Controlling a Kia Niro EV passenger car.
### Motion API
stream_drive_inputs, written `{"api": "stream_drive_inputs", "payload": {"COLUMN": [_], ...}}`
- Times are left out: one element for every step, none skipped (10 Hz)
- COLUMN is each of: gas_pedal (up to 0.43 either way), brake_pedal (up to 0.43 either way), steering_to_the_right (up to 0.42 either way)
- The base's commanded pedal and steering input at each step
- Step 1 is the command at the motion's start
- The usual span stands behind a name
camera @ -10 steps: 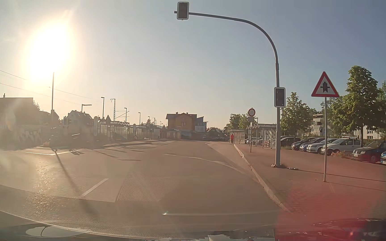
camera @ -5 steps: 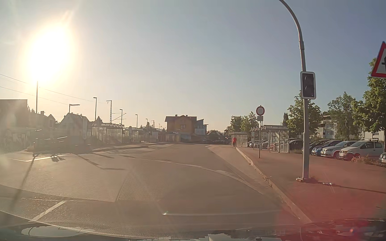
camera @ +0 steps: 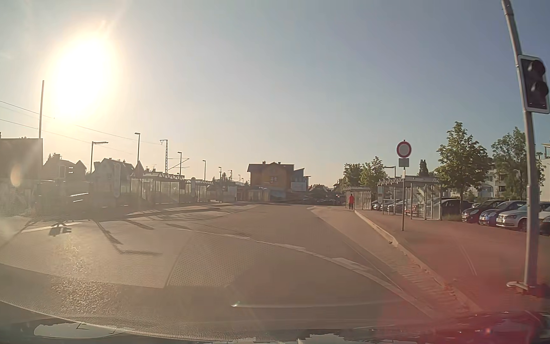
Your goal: Follow the waypoints while adhering to traffic rules and regulations
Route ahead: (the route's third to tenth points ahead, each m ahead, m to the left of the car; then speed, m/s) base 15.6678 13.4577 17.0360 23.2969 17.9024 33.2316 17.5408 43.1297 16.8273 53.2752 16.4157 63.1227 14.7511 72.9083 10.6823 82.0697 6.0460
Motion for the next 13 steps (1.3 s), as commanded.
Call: {"api": "stream_drive_inputs", "payload": {"gas_pedal": [0.039,0.039,0.039,0.039,0.039,0.039,0.039,0.039,0.039,0.047,0.047,0.047,0.047], "brake_pedal": [0.0,0.0,0.0,0.0,0.0,0.0,0.0,0.0,0.0,0.0,0.0,0.0,0.0], "steering_to_the_right": [-0.161,-0.191,-0.214,-0.247,-0.272,-0.284,-0.295,-0.308,-0.32,-0.329,-0.34,-0.346,-0.352]}}
